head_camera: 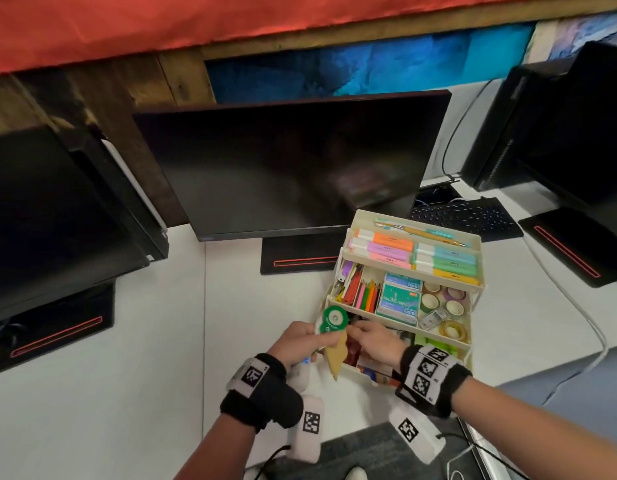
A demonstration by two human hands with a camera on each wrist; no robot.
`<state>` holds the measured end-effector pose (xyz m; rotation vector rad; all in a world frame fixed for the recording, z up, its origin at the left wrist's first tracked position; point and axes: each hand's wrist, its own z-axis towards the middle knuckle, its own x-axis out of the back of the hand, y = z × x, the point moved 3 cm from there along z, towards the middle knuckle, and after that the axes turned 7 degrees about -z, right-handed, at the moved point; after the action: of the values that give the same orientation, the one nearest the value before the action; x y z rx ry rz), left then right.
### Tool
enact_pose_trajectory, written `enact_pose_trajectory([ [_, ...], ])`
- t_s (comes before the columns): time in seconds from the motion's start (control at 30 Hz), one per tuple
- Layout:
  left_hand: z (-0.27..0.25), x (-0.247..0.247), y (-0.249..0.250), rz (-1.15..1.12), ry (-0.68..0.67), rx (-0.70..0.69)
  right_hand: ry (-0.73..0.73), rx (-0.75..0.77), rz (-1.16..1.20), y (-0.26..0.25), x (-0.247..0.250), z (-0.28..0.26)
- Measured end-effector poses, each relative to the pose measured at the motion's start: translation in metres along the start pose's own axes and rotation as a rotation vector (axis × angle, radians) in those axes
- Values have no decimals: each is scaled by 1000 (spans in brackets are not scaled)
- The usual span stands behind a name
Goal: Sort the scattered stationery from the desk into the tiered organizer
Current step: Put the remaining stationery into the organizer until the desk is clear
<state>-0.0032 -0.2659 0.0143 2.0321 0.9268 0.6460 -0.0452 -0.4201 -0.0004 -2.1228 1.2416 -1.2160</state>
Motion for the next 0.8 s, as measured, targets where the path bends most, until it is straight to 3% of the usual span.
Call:
enact_pose_trajectory([
  [0.07, 6, -8, 5, -28, -15, 9, -97, -114, 440, 2, 1, -10],
  [0.13, 9, -14, 8, -5, -54, 9, -187, -127, 594, 8, 4, -11],
  [0.23, 9, -17, 7, 44, -106, -3, -237, -121, 583, 20, -1, -4],
  [0.37, 8, -9, 5, 136, -29, -5, 17, -270, 648, 36, -4, 7],
  [0.47, 10, -4, 4, 220, 36, 22, 110, -299, 732, 40, -7, 13],
  [0.6, 15, -9, 7, 346, -71, 44, 128, -256, 732, 34, -10, 12],
  [0.8, 26, -10, 13, 685, -70, 32, 108, -186, 510, 31, -5, 1],
])
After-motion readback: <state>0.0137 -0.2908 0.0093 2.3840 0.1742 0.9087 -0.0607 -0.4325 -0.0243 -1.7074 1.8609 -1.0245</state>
